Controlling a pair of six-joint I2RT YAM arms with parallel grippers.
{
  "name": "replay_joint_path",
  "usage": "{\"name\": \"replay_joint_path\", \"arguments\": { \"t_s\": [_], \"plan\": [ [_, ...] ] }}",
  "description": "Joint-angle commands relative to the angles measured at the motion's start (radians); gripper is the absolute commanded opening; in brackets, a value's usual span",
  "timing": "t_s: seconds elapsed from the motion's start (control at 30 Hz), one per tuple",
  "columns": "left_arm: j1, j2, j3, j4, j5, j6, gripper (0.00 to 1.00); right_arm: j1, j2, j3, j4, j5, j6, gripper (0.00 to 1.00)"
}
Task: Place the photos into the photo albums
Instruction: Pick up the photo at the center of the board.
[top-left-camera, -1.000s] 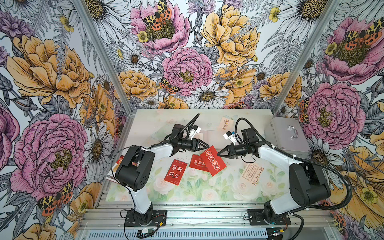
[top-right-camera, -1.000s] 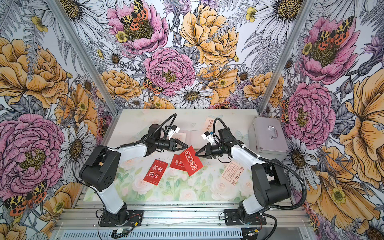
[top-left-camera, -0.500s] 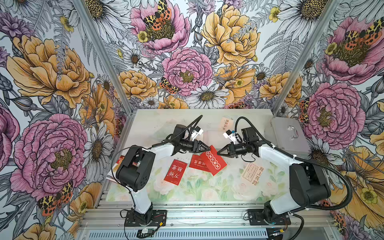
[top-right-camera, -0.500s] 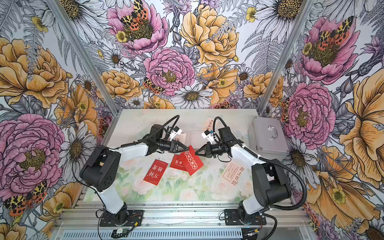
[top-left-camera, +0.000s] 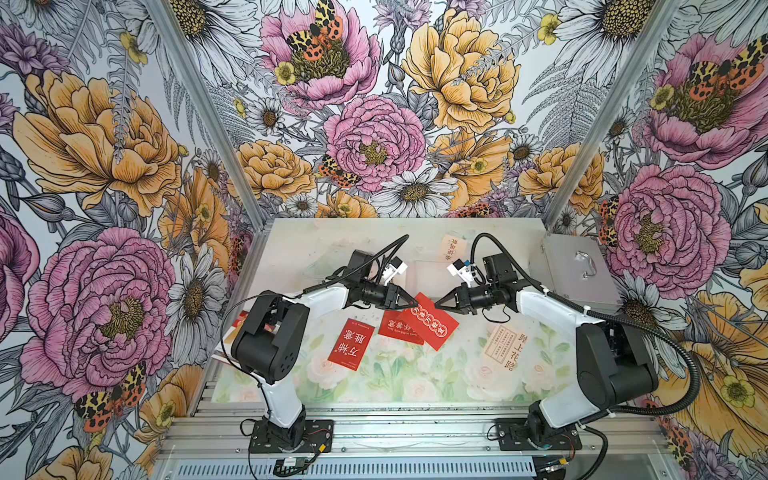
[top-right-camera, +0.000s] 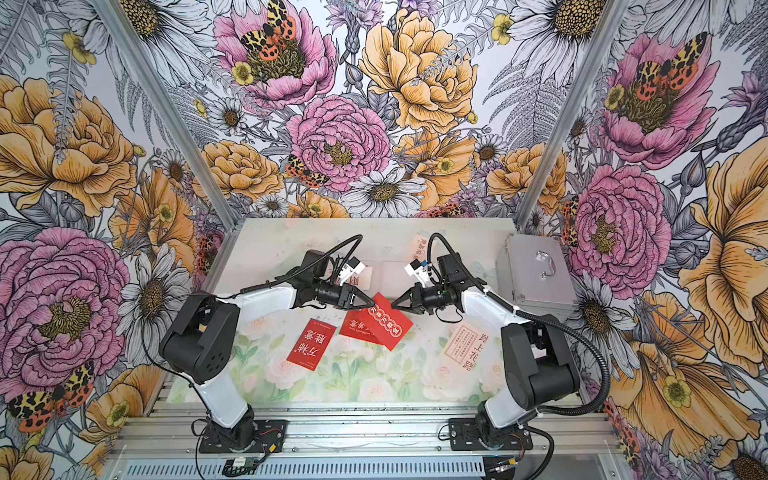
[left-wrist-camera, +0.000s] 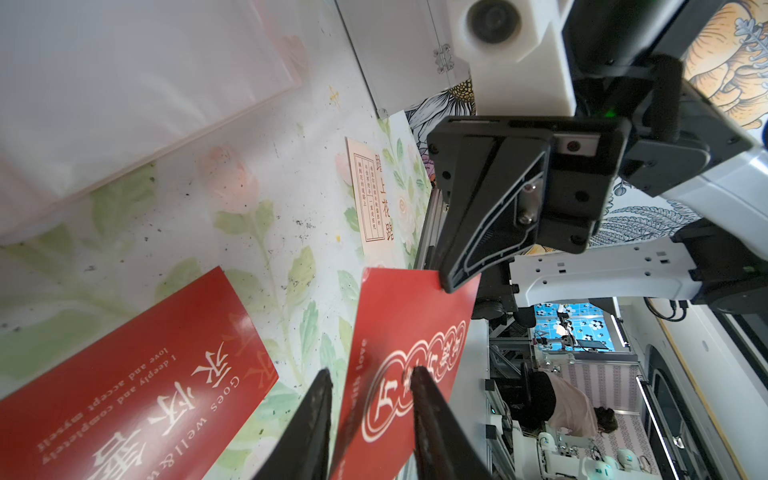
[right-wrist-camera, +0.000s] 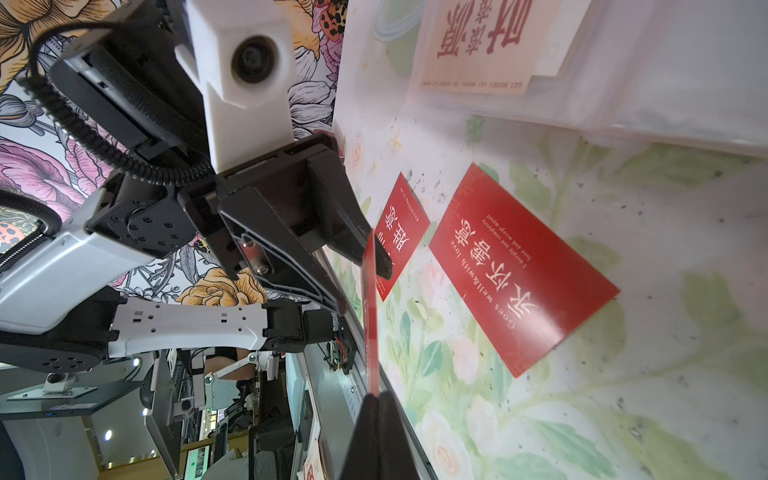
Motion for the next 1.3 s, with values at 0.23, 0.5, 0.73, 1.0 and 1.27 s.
{"name": "replay_joint_path", "arguments": {
  "t_s": [0.23,0.5,0.73,1.0,1.27],
  "plan": [
    [-0.015,-0.031,0.030,-0.021,0.007,0.040,0.16,-0.006,0.022,0.032,0.007,0.052,-0.003,0.00],
    [-0.011,-0.034,0.026,-0.016,0.003,0.043,0.04,-0.018,-0.006,0.027,0.007,0.113,0.002,0.00],
    [0.017,-0.066,-0.019,0.083,-0.012,-0.017,0.00,-0.052,-0.034,0.015,0.009,0.168,0.015,0.00],
    [0.088,-0.130,-0.223,0.644,-0.056,-0.385,0.00,-0.072,-0.061,-0.003,0.010,0.214,0.036,0.01],
    [0.250,0.014,-0.423,1.575,-0.094,-0.976,0.00,-0.094,-0.111,-0.017,0.009,0.258,0.044,0.15]
  ]
}}
